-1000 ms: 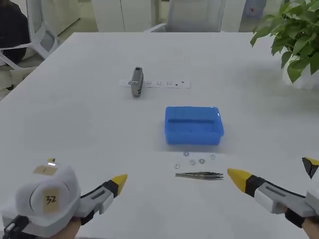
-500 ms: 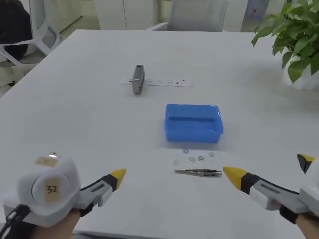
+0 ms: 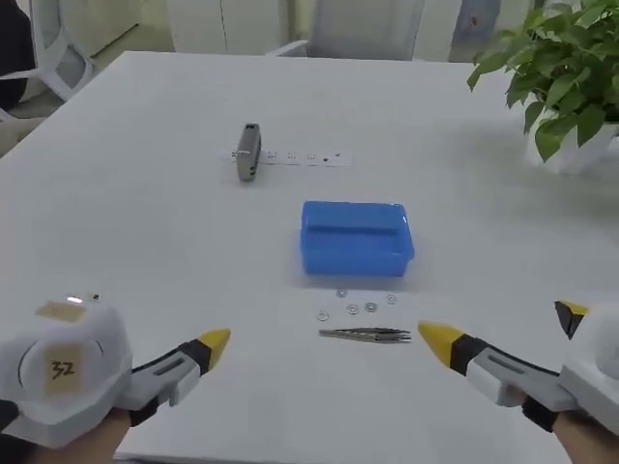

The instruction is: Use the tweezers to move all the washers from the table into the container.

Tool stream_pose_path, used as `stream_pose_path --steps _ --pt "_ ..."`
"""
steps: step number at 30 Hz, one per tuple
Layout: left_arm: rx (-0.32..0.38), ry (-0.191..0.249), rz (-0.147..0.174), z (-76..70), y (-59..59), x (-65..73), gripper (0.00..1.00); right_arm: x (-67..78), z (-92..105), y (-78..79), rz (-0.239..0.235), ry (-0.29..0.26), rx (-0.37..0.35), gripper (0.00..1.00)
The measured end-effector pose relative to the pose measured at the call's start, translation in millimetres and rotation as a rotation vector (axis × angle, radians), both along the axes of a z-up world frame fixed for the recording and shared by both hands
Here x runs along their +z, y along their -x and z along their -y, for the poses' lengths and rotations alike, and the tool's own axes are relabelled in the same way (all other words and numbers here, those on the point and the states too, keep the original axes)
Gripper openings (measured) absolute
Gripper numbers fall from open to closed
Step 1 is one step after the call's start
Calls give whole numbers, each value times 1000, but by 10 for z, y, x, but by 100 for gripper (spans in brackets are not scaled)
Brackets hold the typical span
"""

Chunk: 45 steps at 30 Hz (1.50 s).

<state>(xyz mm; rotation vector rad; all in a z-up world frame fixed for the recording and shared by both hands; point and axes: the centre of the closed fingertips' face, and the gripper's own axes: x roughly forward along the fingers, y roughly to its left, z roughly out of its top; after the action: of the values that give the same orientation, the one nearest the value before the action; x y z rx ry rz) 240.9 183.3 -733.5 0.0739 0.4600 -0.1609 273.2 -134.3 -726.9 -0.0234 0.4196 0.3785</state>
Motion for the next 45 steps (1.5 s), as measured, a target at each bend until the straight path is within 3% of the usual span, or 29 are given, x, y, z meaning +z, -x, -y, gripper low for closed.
stream_pose_path --steps 3,9,12,19,23,27,29,33,42,45 --pt "-34 10 -23 73 -21 16 85 -10 -2 5 -6 4 -3 97" --pt "-135 -16 -54 269 -59 59 81 -60 -4 15 -34 8 -5 97" --pt "-209 -14 -55 429 -94 106 73 -81 2 14 -45 8 -8 96" --pt "-441 -32 -113 883 -207 84 51 -120 27 12 -68 -6 -17 95" --pt "-554 -84 -167 1053 -293 -45 37 -147 44 9 -81 -8 -25 95" --pt "-619 -129 -195 1164 -386 -162 29 -158 47 10 -89 -9 -30 95" --pt "-653 -127 -208 1241 -425 -225 22 -165 48 11 -93 -8 -31 95" --pt "-717 -138 -276 1363 -472 -433 21 -177 45 17 -100 -5 -34 95" --pt "-827 -213 -323 1563 -594 -831 12 -210 37 23 -120 0 -32 95" --pt "-840 -210 -346 1610 -633 -942 10 -219 36 24 -125 1 -31 95"
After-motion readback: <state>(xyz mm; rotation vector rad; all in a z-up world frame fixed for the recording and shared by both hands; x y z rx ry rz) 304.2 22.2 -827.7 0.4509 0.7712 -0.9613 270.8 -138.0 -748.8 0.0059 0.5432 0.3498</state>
